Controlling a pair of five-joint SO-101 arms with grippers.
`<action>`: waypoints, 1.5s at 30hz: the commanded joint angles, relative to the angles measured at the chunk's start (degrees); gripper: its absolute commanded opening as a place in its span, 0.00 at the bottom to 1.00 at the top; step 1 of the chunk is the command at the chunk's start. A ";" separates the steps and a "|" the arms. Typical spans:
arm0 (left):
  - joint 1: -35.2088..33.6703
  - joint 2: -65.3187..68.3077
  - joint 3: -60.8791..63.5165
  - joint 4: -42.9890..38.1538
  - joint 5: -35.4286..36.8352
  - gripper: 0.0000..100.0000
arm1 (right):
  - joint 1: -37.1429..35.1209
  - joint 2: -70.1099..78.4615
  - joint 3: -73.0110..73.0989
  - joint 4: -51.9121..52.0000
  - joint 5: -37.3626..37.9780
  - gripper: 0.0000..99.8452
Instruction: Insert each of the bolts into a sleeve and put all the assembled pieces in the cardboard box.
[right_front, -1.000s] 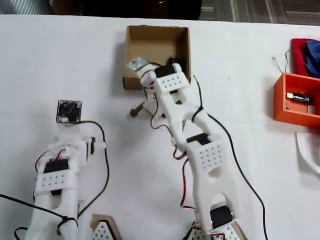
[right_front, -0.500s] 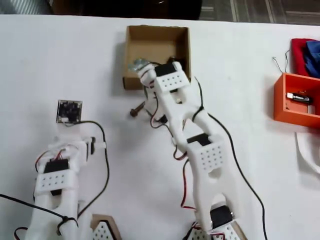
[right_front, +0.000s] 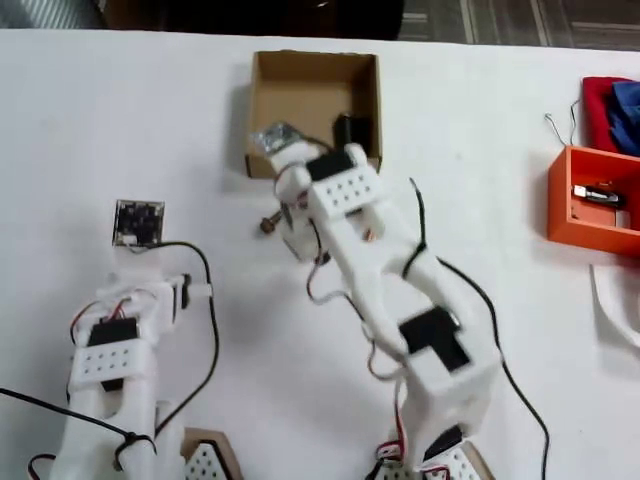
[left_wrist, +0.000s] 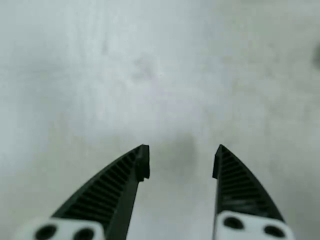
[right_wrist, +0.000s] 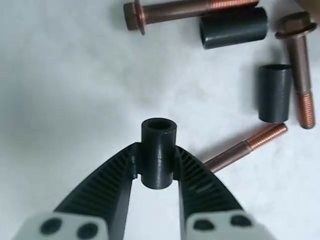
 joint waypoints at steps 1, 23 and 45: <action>0.35 -0.70 -1.10 -0.35 0.35 0.23 | -0.13 -9.27 13.80 -11.30 -0.09 0.02; 0.35 -0.70 -1.10 -0.35 0.35 0.23 | -0.40 -0.57 15.74 -11.65 2.64 0.16; 0.35 -0.70 -1.10 -0.35 0.35 0.23 | -0.40 -0.04 15.82 -10.51 2.64 0.12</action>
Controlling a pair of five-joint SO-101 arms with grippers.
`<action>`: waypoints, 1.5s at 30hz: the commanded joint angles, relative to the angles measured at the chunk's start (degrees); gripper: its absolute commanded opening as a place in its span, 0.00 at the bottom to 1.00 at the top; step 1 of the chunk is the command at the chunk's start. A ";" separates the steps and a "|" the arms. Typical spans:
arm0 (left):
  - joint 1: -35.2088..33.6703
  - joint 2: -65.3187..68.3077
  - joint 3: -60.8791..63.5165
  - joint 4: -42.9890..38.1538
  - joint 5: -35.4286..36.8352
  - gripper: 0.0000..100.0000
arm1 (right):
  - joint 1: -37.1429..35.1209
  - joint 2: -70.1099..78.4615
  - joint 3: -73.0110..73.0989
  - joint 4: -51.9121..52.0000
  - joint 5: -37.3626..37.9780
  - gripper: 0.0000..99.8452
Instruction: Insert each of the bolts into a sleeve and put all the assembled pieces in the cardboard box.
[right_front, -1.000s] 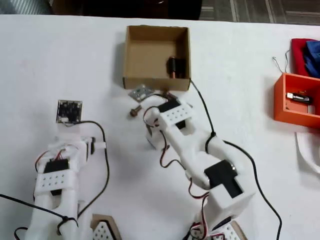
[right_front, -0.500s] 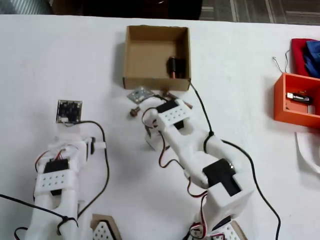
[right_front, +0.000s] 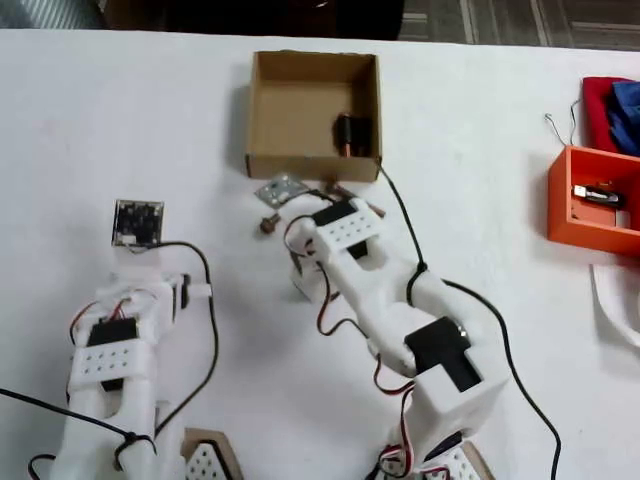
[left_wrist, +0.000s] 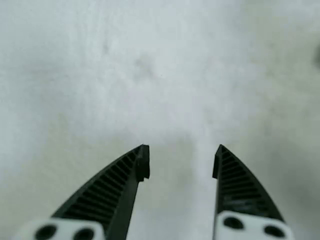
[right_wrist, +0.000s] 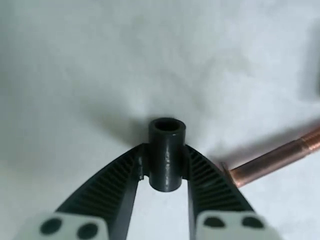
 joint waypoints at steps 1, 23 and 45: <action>0.44 -0.70 -1.10 -0.35 0.35 0.23 | -0.04 0.04 -0.70 1.01 0.26 0.12; 0.44 -0.70 -1.10 -0.35 0.35 0.23 | -0.13 3.65 -0.79 1.27 4.31 0.12; 0.70 -0.62 -1.19 0.18 -3.16 0.23 | 5.76 -34.51 -1.93 6.46 4.31 0.02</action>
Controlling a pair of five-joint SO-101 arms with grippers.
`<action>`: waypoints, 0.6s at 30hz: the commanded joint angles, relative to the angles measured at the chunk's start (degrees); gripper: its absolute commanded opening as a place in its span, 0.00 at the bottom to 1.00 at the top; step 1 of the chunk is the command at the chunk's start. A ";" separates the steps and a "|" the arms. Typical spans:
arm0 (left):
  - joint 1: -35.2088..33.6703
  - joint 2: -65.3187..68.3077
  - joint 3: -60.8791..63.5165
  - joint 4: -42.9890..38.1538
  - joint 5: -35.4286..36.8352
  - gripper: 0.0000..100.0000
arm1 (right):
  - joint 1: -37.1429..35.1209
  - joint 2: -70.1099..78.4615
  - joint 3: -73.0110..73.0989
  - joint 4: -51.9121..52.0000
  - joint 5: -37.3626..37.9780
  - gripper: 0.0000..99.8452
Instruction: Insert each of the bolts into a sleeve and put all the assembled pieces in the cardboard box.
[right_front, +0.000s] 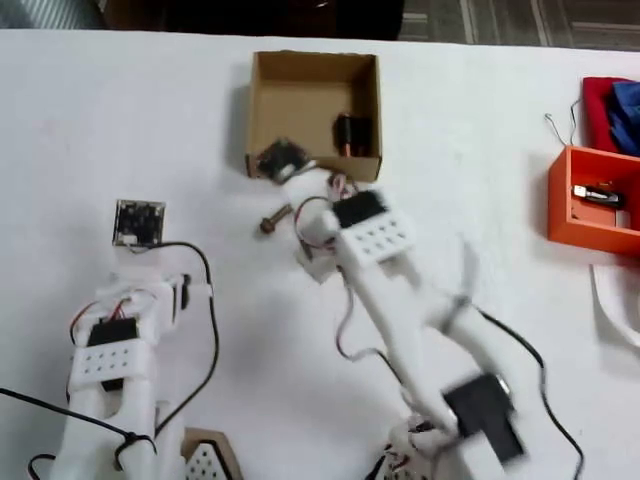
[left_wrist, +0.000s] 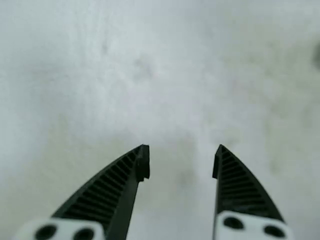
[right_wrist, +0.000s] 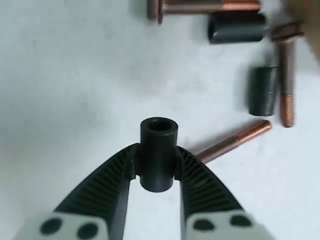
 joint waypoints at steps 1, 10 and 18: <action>0.70 -0.62 -1.54 1.05 -2.37 0.23 | 6.11 -15.34 -0.79 1.27 0.35 0.02; 8.79 5.27 -27.56 27.16 -2.81 0.23 | 22.29 -27.82 -0.79 6.20 -0.18 0.02; 16.00 36.40 -57.54 43.96 -7.82 0.23 | 28.35 -33.10 -1.23 1.89 -1.49 0.02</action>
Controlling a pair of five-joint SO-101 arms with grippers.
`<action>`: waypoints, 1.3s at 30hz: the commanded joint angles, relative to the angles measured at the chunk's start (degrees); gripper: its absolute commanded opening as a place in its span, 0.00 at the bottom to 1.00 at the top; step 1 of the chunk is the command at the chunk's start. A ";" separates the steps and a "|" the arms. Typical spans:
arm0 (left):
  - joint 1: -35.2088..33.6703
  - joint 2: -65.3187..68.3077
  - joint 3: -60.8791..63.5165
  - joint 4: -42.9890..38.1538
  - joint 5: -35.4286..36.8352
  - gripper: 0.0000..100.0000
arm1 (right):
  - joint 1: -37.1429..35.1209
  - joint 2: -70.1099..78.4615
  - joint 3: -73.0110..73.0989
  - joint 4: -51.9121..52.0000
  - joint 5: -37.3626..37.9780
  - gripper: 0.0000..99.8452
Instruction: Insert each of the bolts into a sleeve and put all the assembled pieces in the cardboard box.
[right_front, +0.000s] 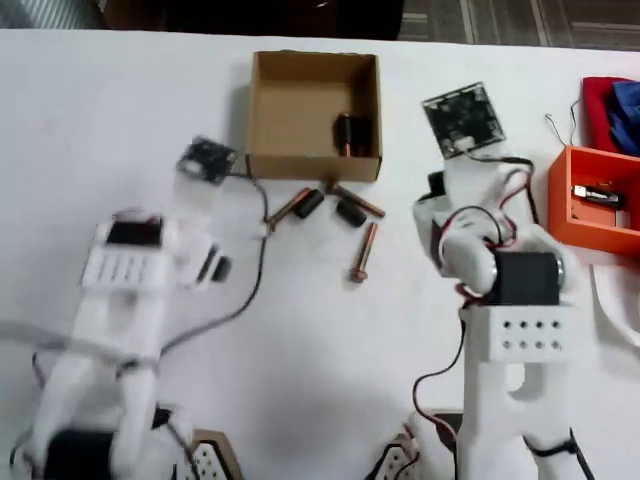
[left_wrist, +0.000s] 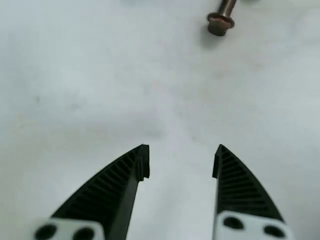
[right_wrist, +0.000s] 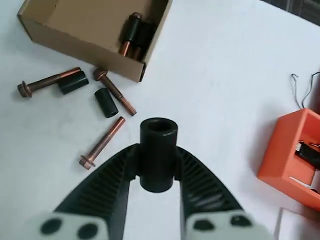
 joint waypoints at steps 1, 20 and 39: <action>0.79 13.36 -16.84 6.33 -2.11 0.23 | 3.91 -2.42 -1.23 -4.44 -2.46 0.02; 11.69 58.64 -68.26 17.14 -5.63 0.23 | 10.95 -2.15 -0.53 -18.33 -5.89 0.02; 11.60 78.42 -89.27 25.85 -8.35 0.22 | 10.24 -2.24 7.82 -24.48 -6.95 0.02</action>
